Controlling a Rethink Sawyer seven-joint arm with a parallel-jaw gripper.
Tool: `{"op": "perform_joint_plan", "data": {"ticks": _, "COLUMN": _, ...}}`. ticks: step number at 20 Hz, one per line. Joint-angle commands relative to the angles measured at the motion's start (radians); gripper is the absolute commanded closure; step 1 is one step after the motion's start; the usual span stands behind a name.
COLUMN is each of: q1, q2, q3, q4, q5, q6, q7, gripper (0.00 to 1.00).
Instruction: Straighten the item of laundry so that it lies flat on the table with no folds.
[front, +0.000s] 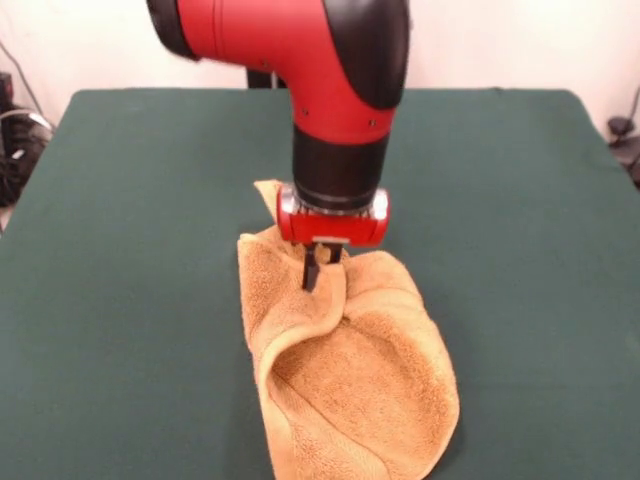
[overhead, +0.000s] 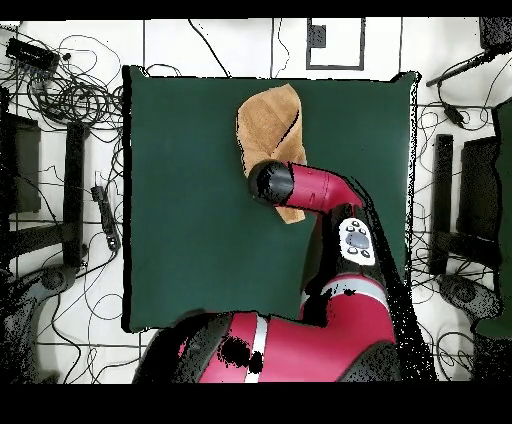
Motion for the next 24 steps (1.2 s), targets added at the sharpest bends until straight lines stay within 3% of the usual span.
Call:
{"op": "perform_joint_plan", "data": {"ticks": 1, "q1": 0.044, "q2": 0.311, "q3": 0.055, "q4": -0.14, "q5": 0.042, "q6": -0.058, "q7": 0.196, "gripper": 1.0}}
{"op": "perform_joint_plan", "data": {"ticks": 6, "q1": 0.065, "q2": 0.376, "q3": 0.034, "q4": -0.214, "q5": 0.06, "q6": -0.079, "q7": 0.233, "gripper": 1.0}}
{"op": "perform_joint_plan", "data": {"ticks": 17, "q1": 0.078, "q2": 0.375, "q3": 0.02, "q4": -0.217, "q5": 0.069, "q6": -0.083, "q7": 0.26, "gripper": 1.0}}
{"op": "perform_joint_plan", "data": {"ticks": 21, "q1": 0.08, "q2": 0.332, "q3": 0.018, "q4": -0.167, "q5": 0.069, "q6": -0.075, "q7": 0.263, "gripper": 1.0}}
{"op": "perform_joint_plan", "data": {"ticks": 24, "q1": 0.089, "q2": 0.238, "q3": 0.001, "q4": -0.082, "q5": 0.07, "q6": -0.028, "q7": 0.276, "gripper": 1.0}}
